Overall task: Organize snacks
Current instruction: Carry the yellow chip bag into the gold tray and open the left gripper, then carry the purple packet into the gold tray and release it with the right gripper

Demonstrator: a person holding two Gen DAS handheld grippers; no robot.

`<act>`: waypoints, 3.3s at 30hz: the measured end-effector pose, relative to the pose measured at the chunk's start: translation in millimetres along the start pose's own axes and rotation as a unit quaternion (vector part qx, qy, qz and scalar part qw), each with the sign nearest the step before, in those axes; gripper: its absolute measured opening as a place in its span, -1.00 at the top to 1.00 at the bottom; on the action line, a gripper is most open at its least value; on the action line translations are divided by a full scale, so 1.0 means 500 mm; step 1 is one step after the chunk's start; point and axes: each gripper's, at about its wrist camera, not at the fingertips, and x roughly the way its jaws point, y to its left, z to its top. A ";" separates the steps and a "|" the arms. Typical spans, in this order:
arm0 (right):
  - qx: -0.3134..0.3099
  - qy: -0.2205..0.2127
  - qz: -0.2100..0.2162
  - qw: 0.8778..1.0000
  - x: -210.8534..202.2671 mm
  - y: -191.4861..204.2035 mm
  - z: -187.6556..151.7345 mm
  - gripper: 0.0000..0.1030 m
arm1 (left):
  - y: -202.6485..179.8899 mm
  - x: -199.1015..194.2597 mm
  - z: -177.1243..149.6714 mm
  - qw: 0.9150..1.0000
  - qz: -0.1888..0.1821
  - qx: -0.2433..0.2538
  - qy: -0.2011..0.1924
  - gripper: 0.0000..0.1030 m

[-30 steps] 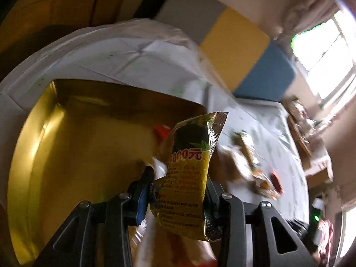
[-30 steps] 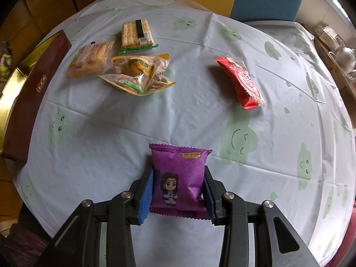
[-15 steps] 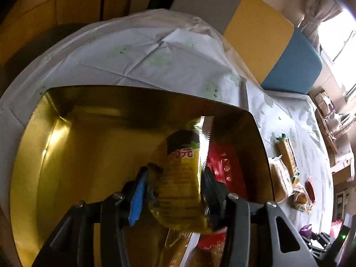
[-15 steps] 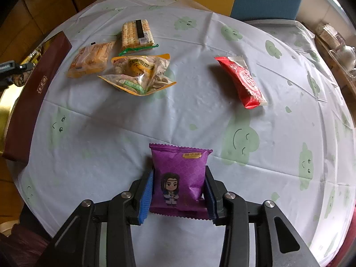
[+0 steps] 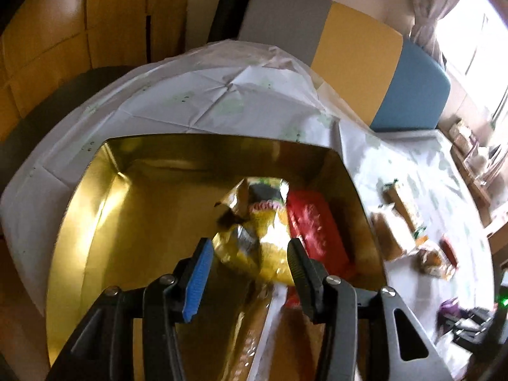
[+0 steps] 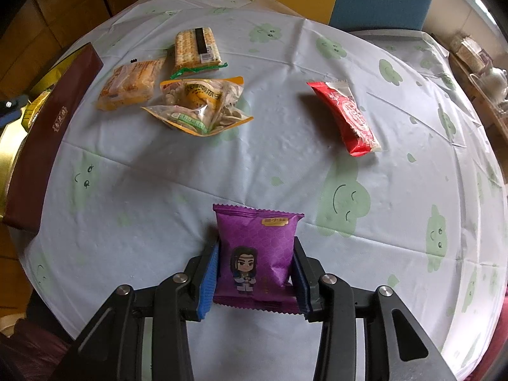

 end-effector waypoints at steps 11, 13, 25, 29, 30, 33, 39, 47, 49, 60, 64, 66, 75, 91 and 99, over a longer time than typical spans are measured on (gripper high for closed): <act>-0.002 -0.002 0.000 1.000 0.000 -0.001 -0.001 0.16 | -0.029 0.038 0.025 0.999 0.024 0.028 -0.001 0.11; -0.003 -0.002 0.000 1.000 0.000 -0.001 -0.001 0.16 | -0.036 0.019 0.025 0.999 0.022 0.030 -0.011 0.11; -0.007 -0.003 -0.003 1.000 -0.001 0.001 -0.002 0.17 | -0.073 -0.075 -0.028 0.998 -0.003 0.044 -0.034 0.11; -0.007 -0.004 -0.004 1.000 -0.001 0.000 -0.002 0.19 | -0.073 -0.091 -0.047 0.998 -0.008 0.043 -0.034 0.11; -0.007 -0.004 -0.004 1.000 -0.001 0.000 -0.002 0.19 | -0.072 -0.093 -0.052 0.998 -0.009 0.043 -0.033 0.11; -0.011 -0.004 -0.007 1.000 -0.001 0.001 -0.002 0.20 | -0.069 -0.097 -0.064 0.998 -0.007 0.045 -0.031 0.11; -0.010 0.000 0.001 1.000 -0.009 0.012 -0.001 0.23 | -0.057 -0.100 -0.082 0.999 -0.008 0.040 -0.025 0.11; -0.003 -0.014 0.056 0.998 -0.036 0.056 0.013 0.23 | -0.039 -0.100 -0.092 0.999 -0.006 0.034 -0.024 0.11; -0.003 -0.024 0.071 0.997 -0.047 0.076 0.023 0.23 | -0.033 -0.101 -0.091 0.999 -0.007 0.031 -0.025 0.11; -0.051 -0.075 0.135 0.987 -0.114 0.217 0.088 0.23 | 0.006 -0.096 -0.097 1.000 -0.001 0.009 -0.020 0.11; -0.059 -0.078 0.163 0.982 -0.128 0.266 0.093 0.23 | 0.032 -0.093 -0.096 1.000 0.004 -0.011 -0.019 0.11; -0.063 -0.083 0.177 0.979 -0.134 0.284 0.094 0.23 | 0.047 -0.095 -0.093 1.000 0.009 -0.020 -0.022 0.11; -0.127 -0.093 0.254 0.954 -0.151 0.443 0.113 0.23 | 0.108 -0.105 -0.084 0.998 0.031 -0.054 -0.030 0.11; -0.164 -0.057 0.233 0.957 -0.076 0.520 0.089 0.17 | 0.103 -0.097 -0.096 0.998 0.032 -0.048 -0.023 0.11; -0.144 -0.101 0.226 0.958 -0.125 0.484 0.079 -0.01 | 0.083 -0.105 -0.095 0.999 0.027 -0.032 -0.024 0.11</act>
